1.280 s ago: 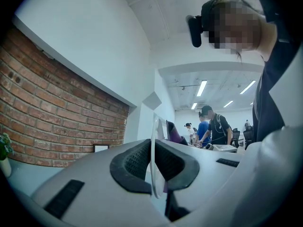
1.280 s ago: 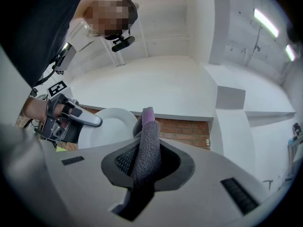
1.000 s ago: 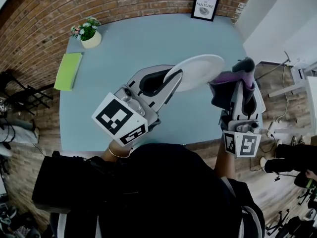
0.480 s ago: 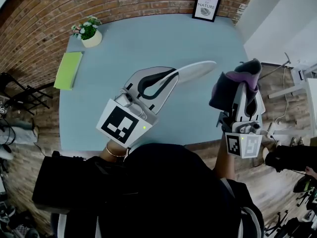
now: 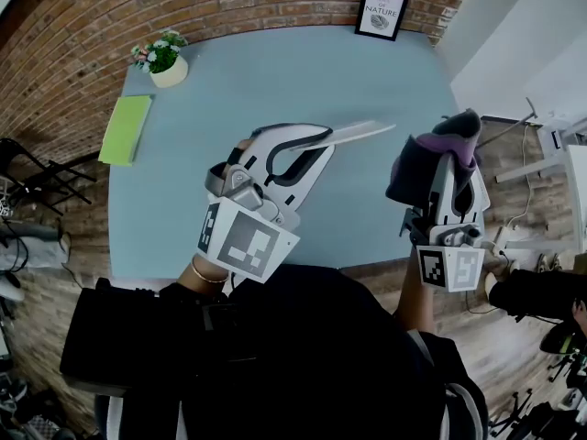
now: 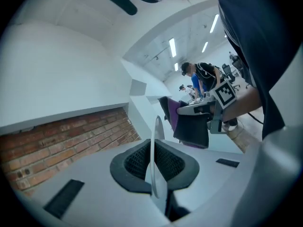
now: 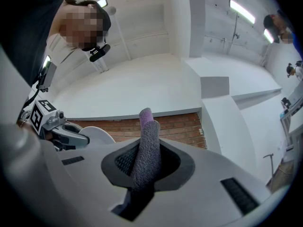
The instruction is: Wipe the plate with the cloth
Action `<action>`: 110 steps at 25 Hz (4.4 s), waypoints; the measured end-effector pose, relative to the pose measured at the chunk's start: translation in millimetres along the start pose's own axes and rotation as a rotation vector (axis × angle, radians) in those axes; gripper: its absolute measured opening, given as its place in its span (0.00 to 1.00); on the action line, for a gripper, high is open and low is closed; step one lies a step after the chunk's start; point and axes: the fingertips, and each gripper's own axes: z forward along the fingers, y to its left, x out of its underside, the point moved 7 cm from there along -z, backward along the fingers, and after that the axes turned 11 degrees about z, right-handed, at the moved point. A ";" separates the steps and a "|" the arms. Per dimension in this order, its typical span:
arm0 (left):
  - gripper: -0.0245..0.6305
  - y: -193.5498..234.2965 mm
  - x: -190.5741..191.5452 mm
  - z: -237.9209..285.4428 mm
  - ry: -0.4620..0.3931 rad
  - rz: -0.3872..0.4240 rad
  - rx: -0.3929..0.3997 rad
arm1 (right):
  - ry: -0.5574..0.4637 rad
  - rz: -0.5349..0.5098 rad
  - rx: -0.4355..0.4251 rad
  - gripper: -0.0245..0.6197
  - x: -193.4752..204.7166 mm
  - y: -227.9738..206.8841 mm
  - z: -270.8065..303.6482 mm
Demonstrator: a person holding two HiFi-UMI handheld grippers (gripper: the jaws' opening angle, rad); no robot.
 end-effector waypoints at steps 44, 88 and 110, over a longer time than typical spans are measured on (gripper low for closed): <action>0.07 -44.9 23.0 18.9 0.122 0.933 0.267 | 0.069 0.113 -0.292 0.10 -14.3 49.0 20.1; 0.07 -47.2 1.1 24.5 0.059 1.065 0.224 | 0.422 0.030 -0.219 0.10 48.0 33.6 35.8; 0.07 -51.6 1.6 15.2 0.037 1.045 0.247 | 0.450 -0.027 -0.124 0.10 51.3 6.9 27.4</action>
